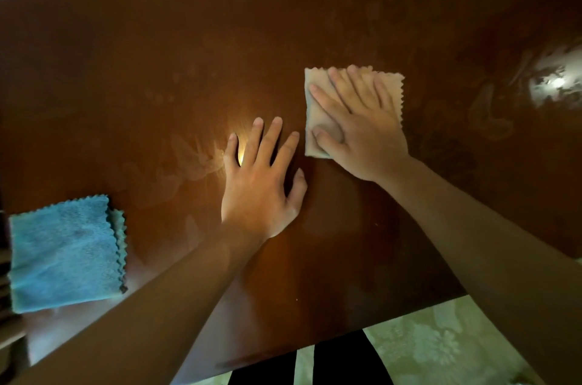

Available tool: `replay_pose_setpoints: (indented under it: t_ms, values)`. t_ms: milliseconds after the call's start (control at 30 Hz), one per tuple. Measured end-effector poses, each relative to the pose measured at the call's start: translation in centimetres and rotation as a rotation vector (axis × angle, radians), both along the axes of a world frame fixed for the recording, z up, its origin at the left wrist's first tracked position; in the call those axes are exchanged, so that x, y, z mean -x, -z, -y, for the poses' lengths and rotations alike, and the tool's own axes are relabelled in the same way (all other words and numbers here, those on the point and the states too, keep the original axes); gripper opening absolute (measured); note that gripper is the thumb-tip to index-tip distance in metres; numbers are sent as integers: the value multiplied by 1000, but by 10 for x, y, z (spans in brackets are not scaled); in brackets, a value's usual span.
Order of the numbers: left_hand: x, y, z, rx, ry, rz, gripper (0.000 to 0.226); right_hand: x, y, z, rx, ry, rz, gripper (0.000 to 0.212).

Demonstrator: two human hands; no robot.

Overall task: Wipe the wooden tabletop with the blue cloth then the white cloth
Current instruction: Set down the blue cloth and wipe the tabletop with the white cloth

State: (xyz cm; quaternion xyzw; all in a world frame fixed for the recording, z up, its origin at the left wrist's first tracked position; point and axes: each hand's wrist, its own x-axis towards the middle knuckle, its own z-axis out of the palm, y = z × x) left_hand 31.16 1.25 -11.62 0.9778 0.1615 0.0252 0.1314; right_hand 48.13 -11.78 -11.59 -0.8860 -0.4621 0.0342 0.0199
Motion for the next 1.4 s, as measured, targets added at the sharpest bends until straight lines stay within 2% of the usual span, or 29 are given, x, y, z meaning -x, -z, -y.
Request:
replay_pose_setpoints:
  t_ms: [267, 400, 567, 733, 933, 1233, 1400]
  values:
    - [-1, -1, 0, 11, -4, -7, 57, 47, 9, 39, -12, -79, -39, 66]
    - [0, 2, -2, -6, -3, 0, 56, 15, 9, 24, -56, -170, -25, 65]
    - [-3, 0, 0, -17, -20, 1, 55, -44, 4, -18, 5, -203, -24, 66]
    - [-7, -3, 2, 12, -64, 37, 54, -28, 2, 3, -9, -179, -66, 68]
    - [-54, -14, 6, 33, -216, 67, 46, 0, 6, 59, -92, -188, -94, 64]
    - [-124, -7, -28, 46, -213, -1, 56, -92, -1, -29, 24, -133, -74, 69]
    - [-149, 0, -47, 55, -246, -31, 59, -69, 5, 9, -98, -152, -51, 64]
